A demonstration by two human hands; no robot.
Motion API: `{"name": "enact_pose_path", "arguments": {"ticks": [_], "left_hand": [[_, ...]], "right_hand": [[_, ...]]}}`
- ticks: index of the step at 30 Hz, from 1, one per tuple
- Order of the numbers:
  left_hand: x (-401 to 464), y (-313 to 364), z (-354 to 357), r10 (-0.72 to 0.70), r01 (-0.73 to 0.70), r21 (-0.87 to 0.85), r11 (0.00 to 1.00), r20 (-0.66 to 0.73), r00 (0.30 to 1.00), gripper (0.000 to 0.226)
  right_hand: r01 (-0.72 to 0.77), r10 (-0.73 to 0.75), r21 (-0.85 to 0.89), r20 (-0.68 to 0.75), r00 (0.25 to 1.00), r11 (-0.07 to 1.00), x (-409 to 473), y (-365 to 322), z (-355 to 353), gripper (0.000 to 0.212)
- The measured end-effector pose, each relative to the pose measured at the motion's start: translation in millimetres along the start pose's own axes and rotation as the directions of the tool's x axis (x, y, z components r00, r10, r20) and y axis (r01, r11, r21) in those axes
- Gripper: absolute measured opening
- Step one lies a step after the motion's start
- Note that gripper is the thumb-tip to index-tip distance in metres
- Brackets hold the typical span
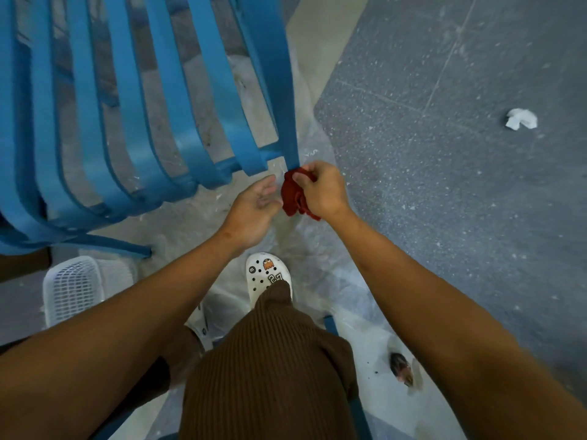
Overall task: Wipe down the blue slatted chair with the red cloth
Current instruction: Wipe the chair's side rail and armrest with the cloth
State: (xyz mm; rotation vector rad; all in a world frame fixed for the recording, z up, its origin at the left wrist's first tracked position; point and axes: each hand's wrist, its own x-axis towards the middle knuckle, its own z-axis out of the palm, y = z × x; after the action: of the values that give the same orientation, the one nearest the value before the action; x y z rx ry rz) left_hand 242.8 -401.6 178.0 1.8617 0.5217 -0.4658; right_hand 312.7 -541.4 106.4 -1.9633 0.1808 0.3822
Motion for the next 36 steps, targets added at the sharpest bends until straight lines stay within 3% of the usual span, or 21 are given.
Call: {"name": "enact_pose_path", "arguments": {"ticks": [6, 14, 24, 30, 36], "left_hand": [[-42.7, 26.3, -24.4, 0.134, -0.134, 0.041, 0.99, 0.023, 0.991, 0.05], [-83.8, 74.2, -56.4, 0.325, -0.322, 0.156, 0.934, 0.003, 0.946, 0.026], [-85.0, 153.6, -77.7, 0.488, -0.5, 0.005, 0.866, -0.222, 0.844, 0.015], [-81.1, 188.4, -85.6, 0.544, -0.561, -0.031, 0.827, -0.205, 0.814, 0.016], [-71.7, 204.1, -98.9, 0.508, -0.531, -0.137, 0.836, -0.171, 0.844, 0.016]], "right_hand": [[0.142, -0.142, 0.074, -0.007, 0.99, 0.987, -25.5, -50.8, -17.2, 0.006], [0.231, -0.212, 0.11, -0.161, 0.964, 0.967, -53.4, -102.1, -50.8, 0.009], [0.364, -0.315, 0.232, -0.221, 0.923, 0.902, -95.6, -163.4, -79.2, 0.011], [0.494, -0.417, 0.253, -0.301, 0.858, 0.832, -106.5, -200.6, -95.4, 0.016], [0.594, -0.526, 0.121, -0.348, 0.776, 0.795, -92.3, -248.8, -103.2, 0.025]]}}
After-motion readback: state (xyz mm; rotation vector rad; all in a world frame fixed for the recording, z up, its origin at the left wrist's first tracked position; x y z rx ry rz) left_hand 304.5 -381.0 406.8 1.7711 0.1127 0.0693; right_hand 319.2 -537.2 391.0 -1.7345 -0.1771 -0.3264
